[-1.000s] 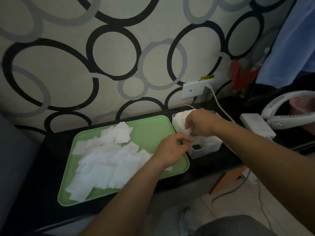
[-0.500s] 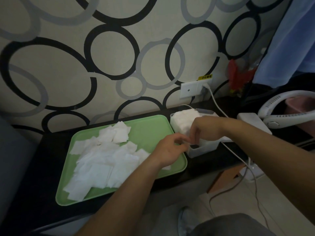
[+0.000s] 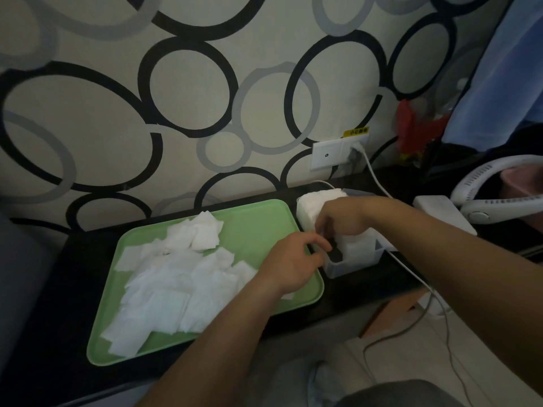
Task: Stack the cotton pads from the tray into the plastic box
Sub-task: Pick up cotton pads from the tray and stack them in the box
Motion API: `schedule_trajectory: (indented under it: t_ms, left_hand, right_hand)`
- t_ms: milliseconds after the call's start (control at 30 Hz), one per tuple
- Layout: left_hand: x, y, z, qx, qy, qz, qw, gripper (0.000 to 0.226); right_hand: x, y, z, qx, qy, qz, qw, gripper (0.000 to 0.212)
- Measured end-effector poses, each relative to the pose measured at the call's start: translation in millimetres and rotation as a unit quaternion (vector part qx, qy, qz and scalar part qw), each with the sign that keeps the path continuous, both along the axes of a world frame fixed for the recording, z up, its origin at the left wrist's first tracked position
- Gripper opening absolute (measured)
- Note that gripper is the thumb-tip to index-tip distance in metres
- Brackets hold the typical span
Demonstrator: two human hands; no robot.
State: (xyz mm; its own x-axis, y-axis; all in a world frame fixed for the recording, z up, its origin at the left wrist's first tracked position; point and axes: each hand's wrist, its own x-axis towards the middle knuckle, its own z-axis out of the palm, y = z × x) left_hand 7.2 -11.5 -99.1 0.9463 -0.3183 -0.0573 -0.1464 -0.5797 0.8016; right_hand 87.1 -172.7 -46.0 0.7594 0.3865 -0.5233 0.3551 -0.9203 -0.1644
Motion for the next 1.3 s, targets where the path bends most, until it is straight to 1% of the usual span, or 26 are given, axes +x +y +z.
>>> schedule_trajectory:
  t_ms: [133,267,367,400,500,600,667,700,733,800,833,900,967,1033,1100,1200,1233,1300]
  left_hand:
    - [0.2,0.4,-0.7,0.003,-0.007,-0.009,1.000,0.019]
    - [0.5,5.4,-0.1,-0.040,0.040,-0.023,0.998,0.023]
    - [-0.3,11.8,2.3,-0.082,0.051,-0.022,0.995,0.028]
    - [-0.6,15.3,4.9,-0.094,0.049,-0.012,0.994,0.027]
    - [-1.4,30.5,15.1,-0.127,0.035,0.042,0.990,0.025]
    - [-5.7,57.7,26.4,-0.153,0.037,0.101,0.982,0.020]
    - [-9.2,80.7,30.6,-0.156,0.042,0.149,0.975,0.017]
    - [-11.5,93.9,32.2,-0.155,0.042,0.173,0.972,0.016]
    - [-13.6,107.0,32.8,-0.151,0.043,0.193,0.969,0.015]
    - [-17.8,128.7,31.4,-0.130,0.046,0.218,0.966,0.013]
    - [-20.5,140.0,30.1,-0.114,0.046,0.223,0.967,0.013]
    - [-25.4,157.4,26.6,-0.071,0.040,0.217,0.973,0.018]
    - [-29.1,169.0,23.2,-0.014,0.026,0.197,0.980,0.023]
    - [-33.8,178.9,20.1,0.036,0.020,0.170,0.985,0.027]
    - [-36.8,186.8,17.1,0.070,0.023,0.143,0.987,0.026]
    - [-38.1,198.1,12.6,0.089,0.031,0.128,0.987,0.025]
    - [-38.3,200.6,12.5,0.092,0.032,0.127,0.987,0.025]
    - [-38.2,205.6,11.8,0.090,0.029,0.125,0.988,0.024]
  right_hand:
    - [-1.5,2.1,-0.7,0.002,-0.007,-0.007,1.000,0.043]
    - [-10.5,-6.9,2.3,0.032,0.002,-0.009,0.999,0.047]
    - [-19.8,-17.6,9.0,0.110,-0.026,-0.046,0.992,0.056]
    - [-23.2,-19.1,12.1,0.138,-0.043,-0.063,0.988,0.056]
    - [-36.7,-12.0,26.2,0.212,-0.092,-0.103,0.967,0.045]
    - [-51.2,16.3,36.4,0.320,-0.128,-0.126,0.930,0.032]
    - [-58.9,44.6,34.0,0.376,-0.115,-0.145,0.908,0.024]
    - [-61.4,61.4,30.3,0.385,-0.099,-0.148,0.906,0.022]
    - [-63.3,77.5,23.9,0.383,-0.081,-0.146,0.909,0.021]
    - [-68.6,103.1,8.2,0.349,-0.049,-0.131,0.927,0.021]
    - [-71.3,114.3,-0.4,0.327,-0.043,-0.114,0.937,0.021]
    - [-75.5,127.2,-15.6,0.293,-0.059,-0.090,0.950,0.019]
    - [-76.8,131.4,-23.8,0.289,-0.072,-0.094,0.950,0.016]
    - [-75.2,137.1,-28.4,0.299,-0.059,-0.102,0.947,0.016]
    - [-74.5,145.7,-31.1,0.278,-0.043,-0.096,0.955,0.026]
    - [-77.2,161.6,-34.7,0.200,-0.061,-0.060,0.976,0.045]
    - [-77.8,165.1,-35.0,0.189,-0.067,-0.052,0.978,0.046]
    - [-76.7,170.1,-35.5,0.192,-0.068,-0.042,0.978,0.042]
